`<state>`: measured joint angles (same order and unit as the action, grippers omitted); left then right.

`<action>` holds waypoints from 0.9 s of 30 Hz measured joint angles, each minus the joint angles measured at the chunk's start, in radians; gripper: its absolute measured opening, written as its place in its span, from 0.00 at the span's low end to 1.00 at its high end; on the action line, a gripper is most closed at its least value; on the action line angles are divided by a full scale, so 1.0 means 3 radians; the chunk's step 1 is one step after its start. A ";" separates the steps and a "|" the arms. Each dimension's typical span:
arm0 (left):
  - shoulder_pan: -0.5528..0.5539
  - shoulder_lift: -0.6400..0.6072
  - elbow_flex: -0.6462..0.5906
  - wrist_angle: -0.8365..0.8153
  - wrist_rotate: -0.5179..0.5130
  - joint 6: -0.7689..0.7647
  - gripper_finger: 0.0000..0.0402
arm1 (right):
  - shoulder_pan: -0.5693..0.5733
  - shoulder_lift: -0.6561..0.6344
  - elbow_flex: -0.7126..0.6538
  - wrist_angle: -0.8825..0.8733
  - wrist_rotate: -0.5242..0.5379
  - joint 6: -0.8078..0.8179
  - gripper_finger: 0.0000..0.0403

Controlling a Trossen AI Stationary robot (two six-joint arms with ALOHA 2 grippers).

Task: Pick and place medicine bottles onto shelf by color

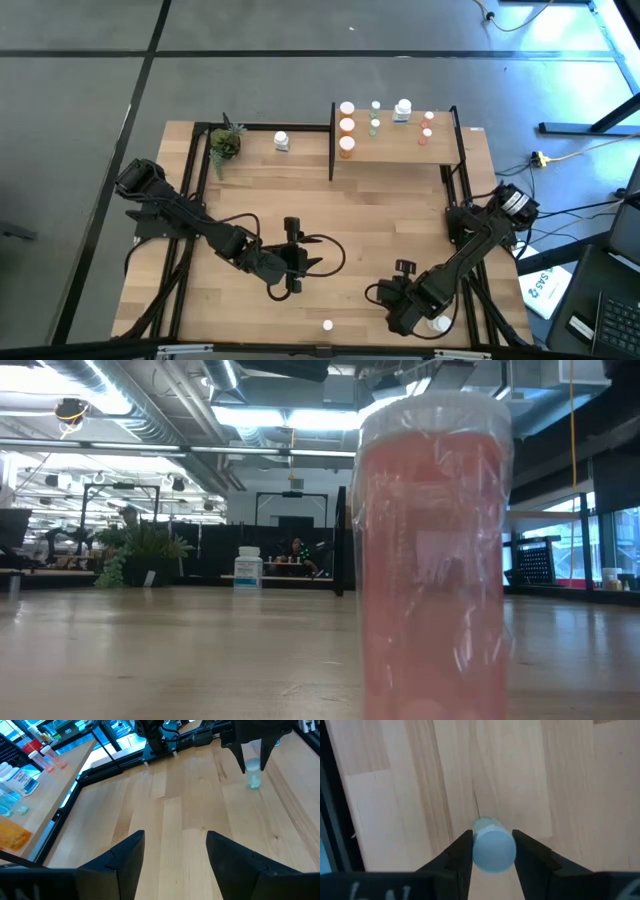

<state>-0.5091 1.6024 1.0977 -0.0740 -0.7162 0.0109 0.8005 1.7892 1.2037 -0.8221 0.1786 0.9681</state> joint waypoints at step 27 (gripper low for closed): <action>0.0000 0.0001 0.0000 0.0021 0.0001 0.0000 0.51 | -0.1108 -0.0726 0.1113 -0.1356 0.0012 -0.1017 0.32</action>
<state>-0.5091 1.6028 1.0977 -0.0678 -0.7158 0.0109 0.4680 1.5715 1.5377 -1.2288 0.1822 0.6629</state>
